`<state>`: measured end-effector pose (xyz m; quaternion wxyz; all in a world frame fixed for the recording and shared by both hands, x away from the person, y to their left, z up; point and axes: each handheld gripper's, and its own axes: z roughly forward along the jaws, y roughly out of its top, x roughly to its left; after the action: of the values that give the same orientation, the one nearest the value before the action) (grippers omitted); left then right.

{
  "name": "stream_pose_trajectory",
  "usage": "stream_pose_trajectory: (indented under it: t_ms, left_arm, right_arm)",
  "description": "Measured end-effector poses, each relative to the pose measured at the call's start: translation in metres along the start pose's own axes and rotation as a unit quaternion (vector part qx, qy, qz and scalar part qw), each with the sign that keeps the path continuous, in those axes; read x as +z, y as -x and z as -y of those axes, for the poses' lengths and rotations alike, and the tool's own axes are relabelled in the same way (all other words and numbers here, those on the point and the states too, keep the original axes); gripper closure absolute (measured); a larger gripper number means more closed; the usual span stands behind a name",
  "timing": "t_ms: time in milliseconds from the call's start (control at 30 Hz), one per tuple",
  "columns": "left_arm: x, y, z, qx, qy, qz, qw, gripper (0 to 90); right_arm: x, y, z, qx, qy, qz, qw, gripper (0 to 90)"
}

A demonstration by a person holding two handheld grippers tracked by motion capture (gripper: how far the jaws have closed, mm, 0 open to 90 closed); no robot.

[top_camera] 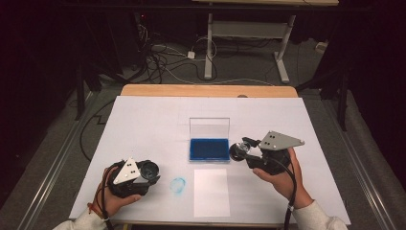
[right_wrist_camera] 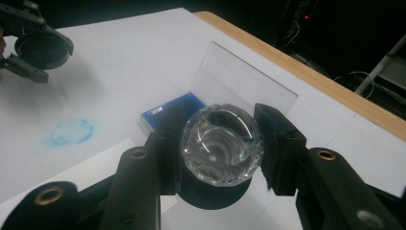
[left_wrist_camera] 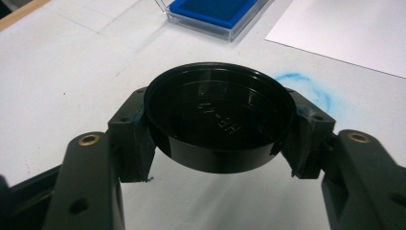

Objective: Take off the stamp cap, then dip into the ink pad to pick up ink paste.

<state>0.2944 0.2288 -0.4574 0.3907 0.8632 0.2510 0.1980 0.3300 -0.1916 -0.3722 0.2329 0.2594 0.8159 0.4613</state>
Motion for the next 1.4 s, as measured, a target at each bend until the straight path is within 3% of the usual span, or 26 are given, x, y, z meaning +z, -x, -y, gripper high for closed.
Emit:
stream_pose_trajectory:
  t_ms: [433,967,1400]
  left_arm:
    - [0.0,-0.002,0.001,-0.004,0.005,0.009,0.9999,36.7]
    - [0.002,-0.001,0.001,-0.005,0.001,0.016,0.9999,36.7]
    - [0.001,0.002,-0.002,-0.003,-0.002,0.01,0.9999,36.7]
  right_arm:
    - [0.008,0.001,-0.014,-0.003,0.013,0.006,0.9999,57.2]
    - [0.01,0.001,-0.017,-0.005,0.011,0.004,0.9999,57.2]
    - [0.023,0.001,-0.032,-0.014,0.016,-0.002,0.9998,57.2]
